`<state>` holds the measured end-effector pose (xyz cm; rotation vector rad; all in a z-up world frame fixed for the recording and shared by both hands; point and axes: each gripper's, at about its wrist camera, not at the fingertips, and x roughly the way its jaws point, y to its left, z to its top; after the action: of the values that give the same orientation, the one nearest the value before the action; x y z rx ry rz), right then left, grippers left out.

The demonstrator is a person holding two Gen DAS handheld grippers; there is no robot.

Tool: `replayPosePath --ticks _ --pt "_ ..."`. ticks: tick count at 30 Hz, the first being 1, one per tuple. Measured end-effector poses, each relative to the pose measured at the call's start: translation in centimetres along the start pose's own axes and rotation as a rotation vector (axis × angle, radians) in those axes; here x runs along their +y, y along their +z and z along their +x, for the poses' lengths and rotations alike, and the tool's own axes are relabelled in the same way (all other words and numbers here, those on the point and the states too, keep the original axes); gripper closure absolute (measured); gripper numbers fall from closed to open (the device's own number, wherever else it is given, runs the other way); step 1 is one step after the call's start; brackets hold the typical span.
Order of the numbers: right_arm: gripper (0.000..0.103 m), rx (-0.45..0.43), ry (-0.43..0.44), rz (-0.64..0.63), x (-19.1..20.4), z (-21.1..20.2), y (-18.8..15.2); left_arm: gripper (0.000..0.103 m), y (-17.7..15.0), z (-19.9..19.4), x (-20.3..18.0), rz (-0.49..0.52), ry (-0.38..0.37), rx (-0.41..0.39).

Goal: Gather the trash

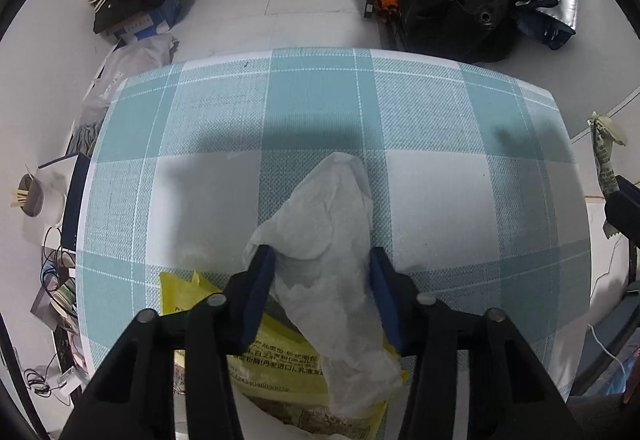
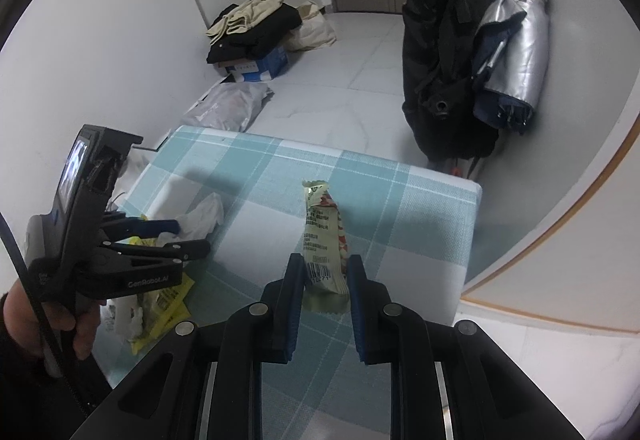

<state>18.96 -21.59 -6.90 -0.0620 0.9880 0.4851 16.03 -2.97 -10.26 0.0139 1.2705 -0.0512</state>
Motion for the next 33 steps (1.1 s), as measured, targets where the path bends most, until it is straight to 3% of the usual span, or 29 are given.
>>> replayPosePath --ticks 3,7,13,28,33 --pt "0.083 -0.002 -0.003 -0.016 0.5 -0.2 -0.1 0.084 -0.1 -0.2 -0.1 0.007 -0.016 -0.010" --pt "0.083 -0.007 -0.001 -0.025 0.8 -0.2 0.0 0.098 -0.2 -0.3 -0.2 0.009 -0.037 -0.013" --pt "0.083 -0.021 -0.003 -0.023 0.5 -0.6 0.2 0.101 0.4 -0.2 -0.1 -0.014 -0.069 -0.030" --pt "0.083 -0.096 -0.003 0.004 2.5 -3.1 0.6 0.101 -0.4 -5.6 -0.4 -0.016 -0.165 -0.233" --pt "0.083 -0.141 0.033 0.067 3.4 -5.3 -0.2 0.101 -1.3 -8.1 0.4 -0.015 -0.149 -0.316"
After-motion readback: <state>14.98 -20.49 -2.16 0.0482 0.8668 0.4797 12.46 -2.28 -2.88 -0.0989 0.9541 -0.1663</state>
